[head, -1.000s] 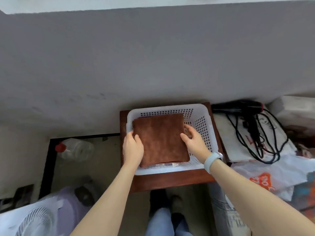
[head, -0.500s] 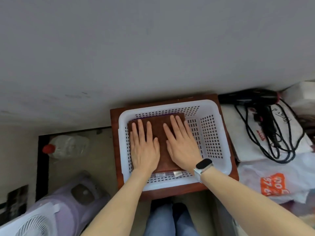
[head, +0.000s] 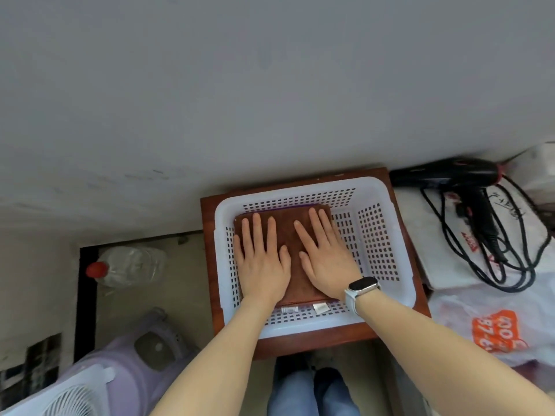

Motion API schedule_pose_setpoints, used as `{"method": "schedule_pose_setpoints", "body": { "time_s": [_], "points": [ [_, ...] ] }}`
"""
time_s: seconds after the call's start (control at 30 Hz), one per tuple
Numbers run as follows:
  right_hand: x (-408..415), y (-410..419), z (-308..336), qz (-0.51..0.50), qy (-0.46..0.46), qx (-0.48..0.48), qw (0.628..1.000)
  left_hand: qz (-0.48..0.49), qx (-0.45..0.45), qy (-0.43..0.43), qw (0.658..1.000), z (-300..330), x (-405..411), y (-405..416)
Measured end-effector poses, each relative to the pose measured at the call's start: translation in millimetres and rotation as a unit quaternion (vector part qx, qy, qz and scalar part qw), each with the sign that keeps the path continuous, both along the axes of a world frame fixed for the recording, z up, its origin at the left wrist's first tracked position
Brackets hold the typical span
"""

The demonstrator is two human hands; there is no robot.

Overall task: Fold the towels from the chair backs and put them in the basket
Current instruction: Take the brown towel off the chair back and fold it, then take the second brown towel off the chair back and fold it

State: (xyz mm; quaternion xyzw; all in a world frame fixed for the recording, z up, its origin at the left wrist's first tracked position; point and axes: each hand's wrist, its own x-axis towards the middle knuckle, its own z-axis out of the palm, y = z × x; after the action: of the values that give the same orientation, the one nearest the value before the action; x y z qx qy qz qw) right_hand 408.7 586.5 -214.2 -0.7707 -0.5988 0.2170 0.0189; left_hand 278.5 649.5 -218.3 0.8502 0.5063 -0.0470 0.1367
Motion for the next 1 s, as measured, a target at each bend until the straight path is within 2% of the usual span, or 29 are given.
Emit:
{"method": "schedule_pose_setpoints", "body": {
  "time_s": [0.13, 0.23, 0.4, 0.53, 0.7, 0.83, 1.0],
  "points": [
    [2, 5, 30, 0.006, 0.004, -0.014, 1.000, -0.028, -0.039, 0.013, 0.999, 22, -7, 7],
    [4, 10, 61, -0.006, 0.015, -0.020, 1.000, -0.030, -0.068, -0.013, 0.997, 52, -16, 14],
    [-17, -7, 122, 0.014, 0.093, 0.042, 0.995, 0.091, 0.008, -0.071, 0.993, 117, -57, -17],
    [-57, -36, 164, 0.048, 0.193, 0.055, 0.979, 0.211, 0.029, -0.148, 0.966, 156, -114, -77],
    [-146, -77, 207, 0.179, 0.239, 0.079, 0.951, 0.379, 0.090, -0.218, 0.895, 198, -208, -176],
    [-238, -128, 223, 0.320, 0.251, 0.065, 0.911, 0.517, 0.131, -0.227, 0.815, 213, -282, -280],
    [-354, -224, 229, 0.483, 0.232, 0.000, 0.844, 0.654, 0.157, -0.220, 0.706, 212, -353, -430]
  ]
}}
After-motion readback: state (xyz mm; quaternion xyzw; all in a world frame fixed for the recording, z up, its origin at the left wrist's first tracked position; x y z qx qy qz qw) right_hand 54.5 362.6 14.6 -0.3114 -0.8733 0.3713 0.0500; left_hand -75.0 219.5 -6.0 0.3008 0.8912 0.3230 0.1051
